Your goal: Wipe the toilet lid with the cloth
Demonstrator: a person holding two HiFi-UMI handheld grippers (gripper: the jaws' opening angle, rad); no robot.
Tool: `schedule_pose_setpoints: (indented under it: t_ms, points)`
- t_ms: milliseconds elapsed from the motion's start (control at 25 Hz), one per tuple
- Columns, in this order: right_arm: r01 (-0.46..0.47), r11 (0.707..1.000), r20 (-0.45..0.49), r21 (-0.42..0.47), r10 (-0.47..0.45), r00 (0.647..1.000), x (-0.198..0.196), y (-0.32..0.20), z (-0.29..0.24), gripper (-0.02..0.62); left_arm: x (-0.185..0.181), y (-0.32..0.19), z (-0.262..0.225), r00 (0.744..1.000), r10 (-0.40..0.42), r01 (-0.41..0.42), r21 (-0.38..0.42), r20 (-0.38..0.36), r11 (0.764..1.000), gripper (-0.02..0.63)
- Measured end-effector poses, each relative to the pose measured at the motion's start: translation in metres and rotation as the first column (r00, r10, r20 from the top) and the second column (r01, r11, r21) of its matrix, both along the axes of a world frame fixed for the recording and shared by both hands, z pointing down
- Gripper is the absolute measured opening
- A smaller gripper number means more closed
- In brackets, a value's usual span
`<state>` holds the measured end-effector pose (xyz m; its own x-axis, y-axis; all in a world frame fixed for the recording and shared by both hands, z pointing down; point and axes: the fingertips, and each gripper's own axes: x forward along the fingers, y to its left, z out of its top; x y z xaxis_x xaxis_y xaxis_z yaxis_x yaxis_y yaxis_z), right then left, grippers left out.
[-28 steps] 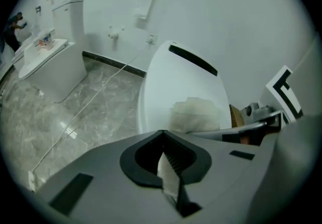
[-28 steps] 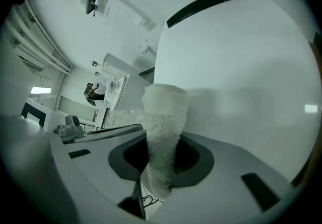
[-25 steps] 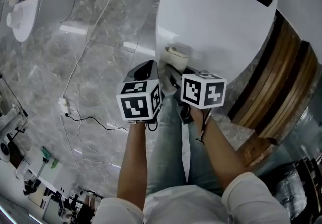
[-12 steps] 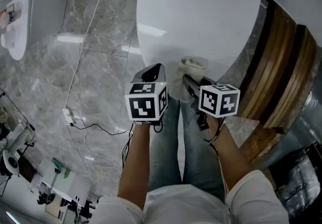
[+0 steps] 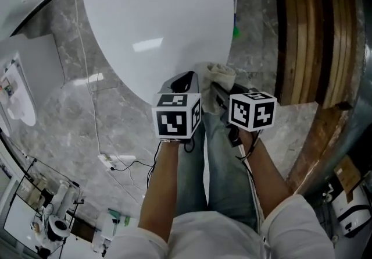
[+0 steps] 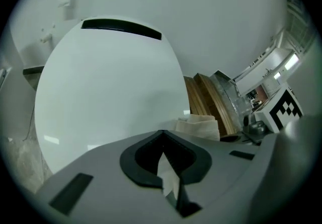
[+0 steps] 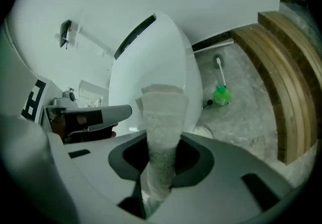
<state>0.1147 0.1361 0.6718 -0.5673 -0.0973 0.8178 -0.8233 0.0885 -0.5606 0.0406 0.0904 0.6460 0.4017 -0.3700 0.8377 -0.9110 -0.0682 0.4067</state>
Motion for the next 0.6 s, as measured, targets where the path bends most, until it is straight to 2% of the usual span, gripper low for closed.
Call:
schedule_pose_setpoints:
  t_ms: [120, 240, 440, 600]
  points:
    - [-0.021, 1.0, -0.002, 0.014, 0.021, 1.0, 0.003, -0.002, -0.001, 0.087, 0.015, -0.001, -0.002, 0.999, 0.048, -0.048, -0.001, 0.011, 0.999, 0.012]
    - [-0.022, 1.0, -0.006, 0.014, 0.022, 1.0, 0.004, -0.001, -0.001, 0.087, 0.016, -0.002, -0.004, 0.998, 0.06, -0.06, -0.002, 0.02, 0.998, 0.012]
    - [0.012, 1.0, -0.012, 0.01, -0.012, 1.0, 0.005, -0.005, -0.003, 0.087, 0.009, -0.007, -0.012, 1.0, 0.016, -0.016, 0.013, 0.02, 1.0, 0.012]
    - [-0.012, 0.998, 0.015, 0.057, 0.011, 1.0, 0.0, -0.023, -0.033, 0.087, -0.009, -0.014, -0.035, 0.999, -0.042, 0.041, 0.038, 0.032, 0.998, 0.012]
